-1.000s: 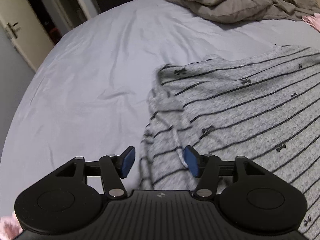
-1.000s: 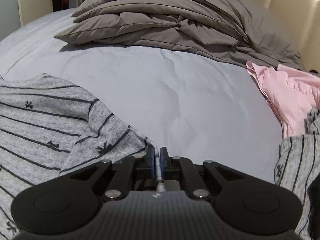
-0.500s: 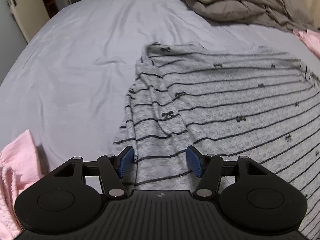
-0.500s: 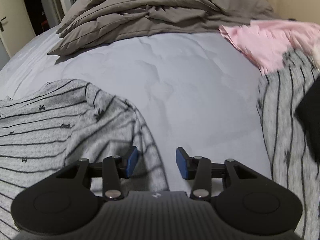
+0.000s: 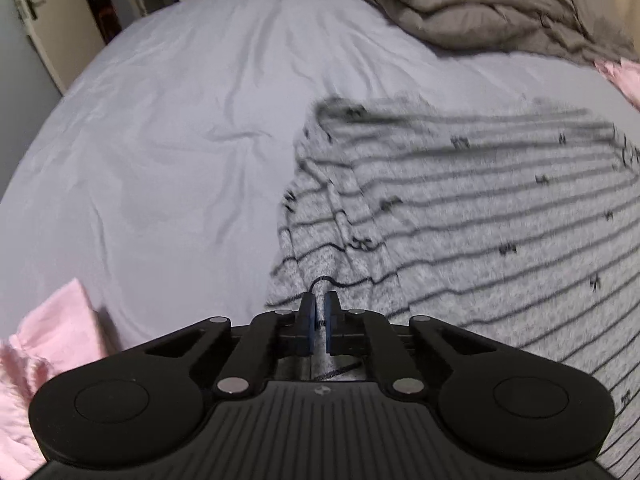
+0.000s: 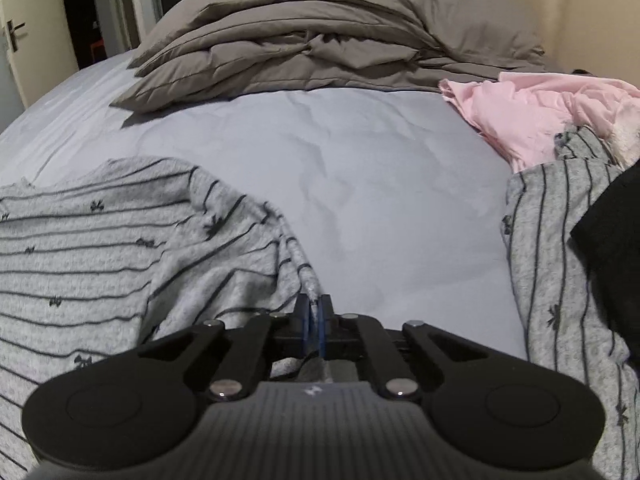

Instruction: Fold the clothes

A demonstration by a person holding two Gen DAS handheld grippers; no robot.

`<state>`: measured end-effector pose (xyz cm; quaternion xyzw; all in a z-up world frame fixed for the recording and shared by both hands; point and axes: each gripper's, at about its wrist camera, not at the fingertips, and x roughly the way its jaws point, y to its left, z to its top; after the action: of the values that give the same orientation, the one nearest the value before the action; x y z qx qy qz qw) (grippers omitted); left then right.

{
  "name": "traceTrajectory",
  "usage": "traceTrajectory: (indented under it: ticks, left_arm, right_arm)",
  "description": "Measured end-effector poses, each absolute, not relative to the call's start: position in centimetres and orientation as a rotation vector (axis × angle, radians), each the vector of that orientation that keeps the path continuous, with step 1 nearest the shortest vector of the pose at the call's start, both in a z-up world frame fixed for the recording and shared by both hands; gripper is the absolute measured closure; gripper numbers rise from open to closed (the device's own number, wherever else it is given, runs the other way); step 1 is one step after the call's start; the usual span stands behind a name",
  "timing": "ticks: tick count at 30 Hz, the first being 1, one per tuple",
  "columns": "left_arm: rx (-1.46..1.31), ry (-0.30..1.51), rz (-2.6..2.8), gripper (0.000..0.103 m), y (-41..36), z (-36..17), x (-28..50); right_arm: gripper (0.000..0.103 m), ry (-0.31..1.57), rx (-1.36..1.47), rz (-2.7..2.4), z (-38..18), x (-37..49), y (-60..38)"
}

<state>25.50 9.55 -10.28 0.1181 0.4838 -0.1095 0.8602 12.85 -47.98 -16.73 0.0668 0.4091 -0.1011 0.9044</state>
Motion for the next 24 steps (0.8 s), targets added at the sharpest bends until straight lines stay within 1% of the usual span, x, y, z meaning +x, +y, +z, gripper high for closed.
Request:
traceTrajectory:
  ticks: [7, 11, 13, 16, 17, 18, 20, 22, 23, 24]
  left_arm:
    - [0.14, 0.962, -0.075, 0.101, 14.8, -8.4, 27.5]
    - [0.084, 0.962, -0.013, 0.101, 17.0, -9.0, 29.3]
    - [0.067, 1.02, -0.011, 0.101, 17.6, -10.4, 30.4]
    - [0.035, 1.076, -0.006, 0.098, 18.1, -11.9, 31.1]
    - [0.07, 1.053, 0.019, 0.098, 18.0, -11.7, 31.1]
    - [0.094, 1.028, 0.034, 0.097, 18.0, -11.3, 31.0]
    - [0.064, 1.004, 0.015, 0.097, 18.0, -10.3, 30.8]
    - [0.022, 0.992, -0.026, 0.093, 17.8, -9.2, 30.5]
    - [0.011, 0.997, -0.059, 0.085, 17.4, -8.8, 30.1]
    - [0.005, 1.007, -0.091, 0.072, 16.9, -8.5, 29.7]
  right_arm:
    - [0.101, 0.808, 0.093, -0.277, -15.8, 14.2, -49.2]
    - [0.103, 0.739, 0.011, -0.315, -14.5, 15.9, -49.4]
    - [0.103, 0.714, -0.028, -0.336, -13.8, 16.9, -50.1]
    - [0.103, 0.758, 0.091, -0.329, -14.2, 17.8, -52.0]
    - [0.102, 0.773, 0.112, -0.315, -14.5, 17.8, -52.1]
    - [0.098, 0.787, 0.129, -0.302, -14.9, 17.8, -52.1]
    - [0.098, 0.816, 0.161, -0.272, -15.8, 17.4, -51.8]
    - [0.097, 0.845, 0.199, -0.255, -16.6, 17.0, -51.6]
    - [0.097, 0.855, 0.222, -0.247, -16.9, 16.6, -51.5]
    - [0.096, 0.865, 0.245, -0.24, -17.2, 16.3, -51.4]
